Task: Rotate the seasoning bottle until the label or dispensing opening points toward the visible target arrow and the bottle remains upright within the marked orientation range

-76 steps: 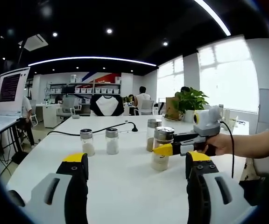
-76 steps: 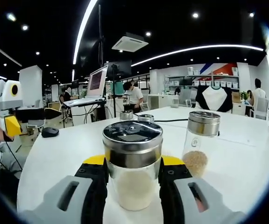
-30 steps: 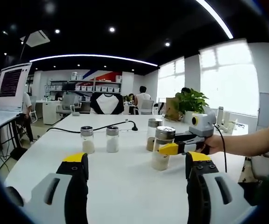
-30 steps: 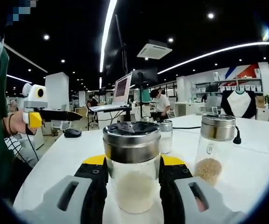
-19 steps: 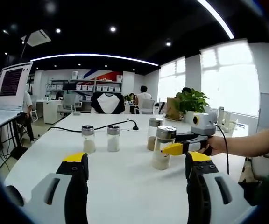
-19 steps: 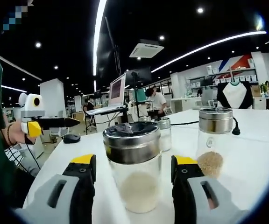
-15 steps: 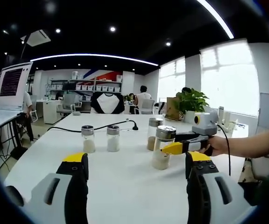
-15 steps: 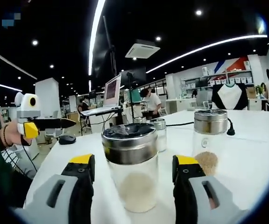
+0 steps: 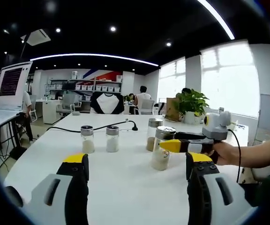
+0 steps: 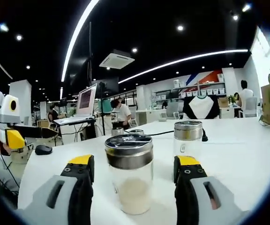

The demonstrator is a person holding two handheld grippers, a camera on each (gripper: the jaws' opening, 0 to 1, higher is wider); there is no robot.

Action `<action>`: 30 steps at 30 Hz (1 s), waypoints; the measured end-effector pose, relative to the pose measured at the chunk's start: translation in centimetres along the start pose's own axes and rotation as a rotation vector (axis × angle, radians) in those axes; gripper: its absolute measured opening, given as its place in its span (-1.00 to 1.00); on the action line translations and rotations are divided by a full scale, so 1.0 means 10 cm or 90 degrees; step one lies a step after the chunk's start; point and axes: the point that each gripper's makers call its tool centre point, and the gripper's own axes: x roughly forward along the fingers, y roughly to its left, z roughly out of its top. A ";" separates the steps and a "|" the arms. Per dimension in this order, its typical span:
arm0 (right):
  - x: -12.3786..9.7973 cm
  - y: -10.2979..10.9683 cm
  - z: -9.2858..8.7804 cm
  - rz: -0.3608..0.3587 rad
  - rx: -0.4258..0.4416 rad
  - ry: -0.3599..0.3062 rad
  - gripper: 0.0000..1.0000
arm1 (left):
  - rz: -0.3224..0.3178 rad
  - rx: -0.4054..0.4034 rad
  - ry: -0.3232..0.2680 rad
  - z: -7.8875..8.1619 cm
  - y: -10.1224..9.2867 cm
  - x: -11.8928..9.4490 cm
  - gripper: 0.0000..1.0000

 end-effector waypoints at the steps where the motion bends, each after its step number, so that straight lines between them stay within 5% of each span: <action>1: 0.00 -0.02 0.00 -0.015 -0.003 0.003 0.38 | -0.002 0.002 0.001 0.00 -0.01 0.00 0.81; 14: 0.08 -0.07 -0.03 -0.115 0.004 0.010 0.18 | -0.016 0.016 0.002 0.06 -0.08 0.04 0.81; 30: 0.19 -0.09 -0.10 -0.146 -0.012 0.007 -0.15 | -0.017 0.012 0.006 0.03 -0.10 0.05 0.80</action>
